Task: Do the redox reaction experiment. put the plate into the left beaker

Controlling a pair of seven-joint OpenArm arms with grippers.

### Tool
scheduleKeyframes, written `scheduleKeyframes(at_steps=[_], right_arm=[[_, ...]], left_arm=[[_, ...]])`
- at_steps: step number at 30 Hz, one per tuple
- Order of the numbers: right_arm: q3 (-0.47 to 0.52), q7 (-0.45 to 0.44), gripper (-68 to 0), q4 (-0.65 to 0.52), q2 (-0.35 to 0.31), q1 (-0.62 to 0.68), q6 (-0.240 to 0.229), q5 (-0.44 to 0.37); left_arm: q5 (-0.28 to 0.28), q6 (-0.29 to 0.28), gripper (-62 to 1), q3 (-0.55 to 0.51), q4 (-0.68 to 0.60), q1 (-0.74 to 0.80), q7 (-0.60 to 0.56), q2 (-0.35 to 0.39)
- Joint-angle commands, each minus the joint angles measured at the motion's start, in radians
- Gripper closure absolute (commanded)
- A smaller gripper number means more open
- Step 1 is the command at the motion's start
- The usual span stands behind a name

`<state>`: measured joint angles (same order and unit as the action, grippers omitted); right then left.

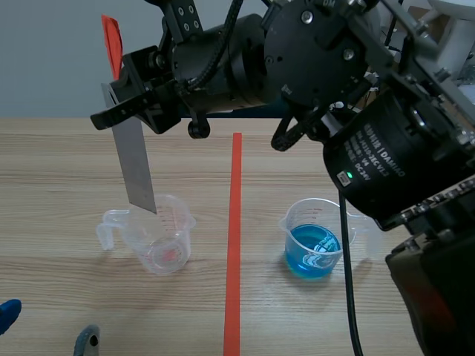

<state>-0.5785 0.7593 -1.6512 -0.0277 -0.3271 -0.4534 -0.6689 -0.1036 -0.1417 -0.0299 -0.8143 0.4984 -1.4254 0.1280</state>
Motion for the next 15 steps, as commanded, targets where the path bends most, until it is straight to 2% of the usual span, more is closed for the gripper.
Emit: scheduleKeyframes(at_steps=[1,9,15], right_arm=[[-0.005,-0.034,-0.6,-0.016,-0.007,0.001,-0.003,0.003],[-0.005,-0.069,-0.6,0.025,-0.014,0.000,-0.021,0.017],[-0.005,-0.121,-0.6,0.084,-0.014,0.000,-0.050,0.057]], left_arm=[[0.006,0.001,-55.1,-0.006,-0.015,0.000,-0.014,0.008],[0.006,0.001,-55.1,-0.006,-0.015,0.000,-0.015,0.008],[0.006,0.001,-55.1,-0.006,-0.015,0.000,-0.015,0.008]])
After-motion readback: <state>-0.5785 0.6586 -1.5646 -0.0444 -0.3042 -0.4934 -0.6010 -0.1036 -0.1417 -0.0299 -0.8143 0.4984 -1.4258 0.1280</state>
